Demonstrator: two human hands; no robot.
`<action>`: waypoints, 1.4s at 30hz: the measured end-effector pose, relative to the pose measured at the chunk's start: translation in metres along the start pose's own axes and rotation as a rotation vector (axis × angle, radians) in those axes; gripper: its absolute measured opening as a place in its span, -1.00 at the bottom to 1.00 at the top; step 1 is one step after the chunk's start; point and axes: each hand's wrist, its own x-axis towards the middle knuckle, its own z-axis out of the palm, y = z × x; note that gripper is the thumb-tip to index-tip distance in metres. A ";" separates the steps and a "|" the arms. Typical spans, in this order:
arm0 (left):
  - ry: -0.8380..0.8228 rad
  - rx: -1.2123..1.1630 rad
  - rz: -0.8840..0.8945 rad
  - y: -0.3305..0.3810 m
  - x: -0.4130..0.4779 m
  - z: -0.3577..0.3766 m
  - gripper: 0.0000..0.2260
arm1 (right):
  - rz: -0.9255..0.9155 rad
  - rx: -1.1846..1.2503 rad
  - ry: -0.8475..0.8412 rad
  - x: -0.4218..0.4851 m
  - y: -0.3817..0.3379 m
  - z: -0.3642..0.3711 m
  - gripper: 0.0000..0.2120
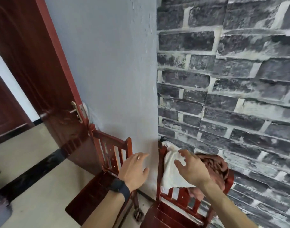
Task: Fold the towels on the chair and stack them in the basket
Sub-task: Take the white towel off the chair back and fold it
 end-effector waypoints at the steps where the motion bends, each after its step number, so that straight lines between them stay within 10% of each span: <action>1: -0.025 0.013 0.032 -0.007 0.020 0.005 -0.53 | 0.048 -0.018 -0.012 0.018 0.000 0.008 -0.51; 12: -0.443 0.177 0.425 -0.052 0.180 0.092 -0.41 | 0.512 -0.218 0.015 0.140 0.019 0.113 -0.44; 26: -0.468 0.112 0.560 -0.070 0.180 0.110 -0.33 | 0.611 0.010 0.249 0.108 0.001 0.123 -0.65; 31: -0.731 -0.537 0.211 -0.062 0.163 0.062 -0.74 | 0.515 0.157 0.500 0.031 -0.050 0.090 -0.68; 37: -0.913 -1.047 -0.037 -0.074 0.102 0.003 -0.65 | 0.322 0.309 0.583 -0.054 -0.113 0.087 -0.74; 42: -0.643 -1.132 -0.004 -0.100 0.048 -0.010 -0.69 | 0.197 0.396 0.396 -0.098 -0.153 0.116 -0.78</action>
